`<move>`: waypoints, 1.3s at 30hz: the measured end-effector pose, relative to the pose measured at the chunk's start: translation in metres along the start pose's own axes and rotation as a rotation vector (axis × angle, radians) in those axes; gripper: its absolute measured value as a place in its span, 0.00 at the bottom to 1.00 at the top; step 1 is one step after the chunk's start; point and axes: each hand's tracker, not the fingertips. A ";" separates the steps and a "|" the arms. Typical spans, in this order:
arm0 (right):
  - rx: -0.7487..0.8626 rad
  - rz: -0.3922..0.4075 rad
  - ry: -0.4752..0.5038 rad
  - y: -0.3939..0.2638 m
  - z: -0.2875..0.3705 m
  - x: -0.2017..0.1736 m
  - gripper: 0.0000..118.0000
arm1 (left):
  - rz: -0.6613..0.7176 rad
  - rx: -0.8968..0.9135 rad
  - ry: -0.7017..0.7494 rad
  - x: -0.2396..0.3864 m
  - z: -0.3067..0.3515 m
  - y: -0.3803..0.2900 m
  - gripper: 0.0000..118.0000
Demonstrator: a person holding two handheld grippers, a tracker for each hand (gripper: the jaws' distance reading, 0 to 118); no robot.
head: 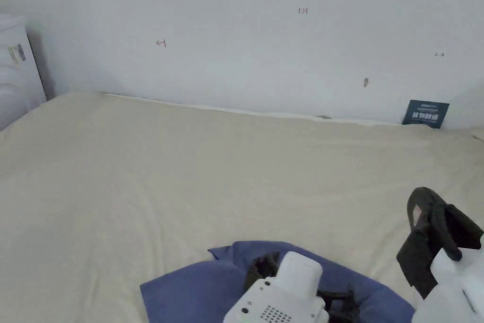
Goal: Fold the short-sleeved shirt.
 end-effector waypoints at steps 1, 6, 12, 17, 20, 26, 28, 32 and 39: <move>0.013 0.006 0.008 0.003 0.003 -0.004 0.00 | 0.000 0.079 0.035 -0.011 0.025 0.019 0.97; 0.060 0.034 0.023 0.011 0.019 -0.023 0.00 | -0.079 0.285 0.250 -0.055 0.142 0.066 0.94; 0.046 0.056 -0.011 0.010 0.027 -0.038 0.00 | -0.038 0.273 0.457 -0.081 0.174 0.065 0.00; 0.055 0.075 -0.015 0.012 0.035 -0.041 0.00 | -0.007 0.254 0.439 -0.093 0.176 0.058 0.00; 0.050 0.068 -0.011 0.013 0.034 -0.041 0.00 | -0.003 0.221 0.430 -0.092 0.171 0.055 0.00; 0.017 0.068 -0.001 0.006 0.027 -0.041 0.00 | -0.056 0.212 0.429 -0.098 0.155 0.052 0.00; 0.005 0.064 0.006 0.000 0.025 -0.040 0.00 | -0.041 0.212 0.400 -0.113 0.142 0.047 0.00; -0.033 0.071 0.020 -0.010 0.016 -0.041 0.00 | 0.099 -0.024 0.289 -0.172 0.089 0.014 0.81; -0.108 0.092 0.043 -0.030 -0.003 -0.042 0.00 | -0.022 -0.495 0.440 -0.249 -0.028 -0.113 1.00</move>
